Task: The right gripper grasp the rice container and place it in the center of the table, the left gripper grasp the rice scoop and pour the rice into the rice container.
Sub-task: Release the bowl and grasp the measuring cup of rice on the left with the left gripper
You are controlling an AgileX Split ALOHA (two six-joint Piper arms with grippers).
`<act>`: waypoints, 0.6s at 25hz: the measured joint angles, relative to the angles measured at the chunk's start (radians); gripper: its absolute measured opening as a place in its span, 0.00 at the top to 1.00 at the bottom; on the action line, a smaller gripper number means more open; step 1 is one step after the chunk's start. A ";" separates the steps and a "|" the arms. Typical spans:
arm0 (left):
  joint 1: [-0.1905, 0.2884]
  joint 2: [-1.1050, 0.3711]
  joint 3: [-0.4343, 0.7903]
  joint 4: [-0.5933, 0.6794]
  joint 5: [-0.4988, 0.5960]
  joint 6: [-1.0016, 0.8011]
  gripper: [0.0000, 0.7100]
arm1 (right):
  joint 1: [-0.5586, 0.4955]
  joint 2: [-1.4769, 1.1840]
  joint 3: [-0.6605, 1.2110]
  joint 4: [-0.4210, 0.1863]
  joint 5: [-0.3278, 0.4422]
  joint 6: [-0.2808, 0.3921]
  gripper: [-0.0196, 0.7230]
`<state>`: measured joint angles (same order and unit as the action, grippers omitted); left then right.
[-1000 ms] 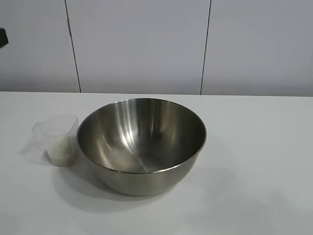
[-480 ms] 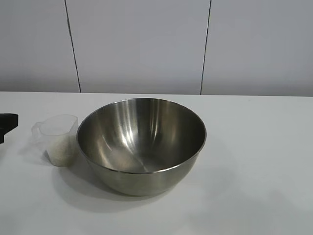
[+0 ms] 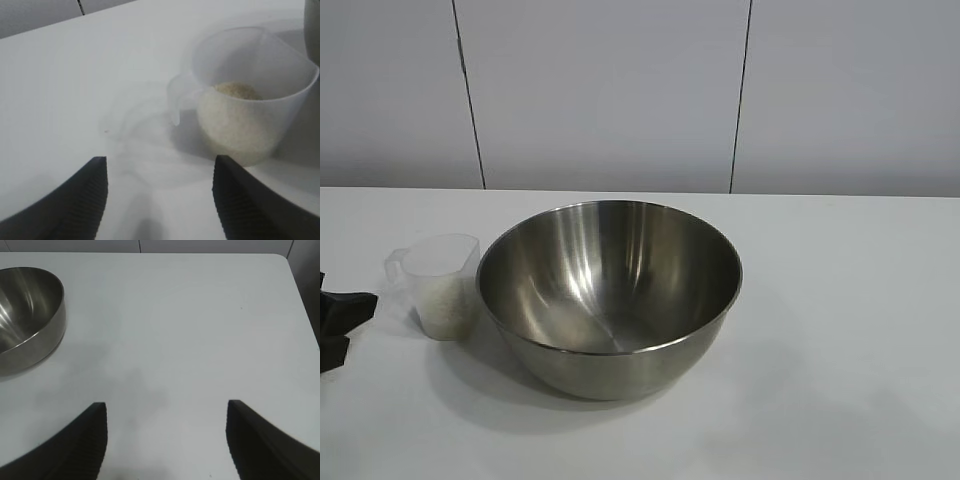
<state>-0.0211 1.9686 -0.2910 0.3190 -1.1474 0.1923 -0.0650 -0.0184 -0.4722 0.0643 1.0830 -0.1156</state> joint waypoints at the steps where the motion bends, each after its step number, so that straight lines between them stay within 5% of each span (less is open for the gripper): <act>1: 0.000 0.006 -0.006 0.000 -0.001 0.000 0.37 | 0.000 0.000 0.000 0.000 0.000 0.000 0.35; 15: 0.000 0.111 -0.112 0.000 -0.008 0.000 0.37 | 0.000 0.000 0.000 0.000 0.001 0.000 0.35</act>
<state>-0.0211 2.0792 -0.4032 0.3190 -1.1557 0.1923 -0.0650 -0.0184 -0.4722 0.0643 1.0841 -0.1156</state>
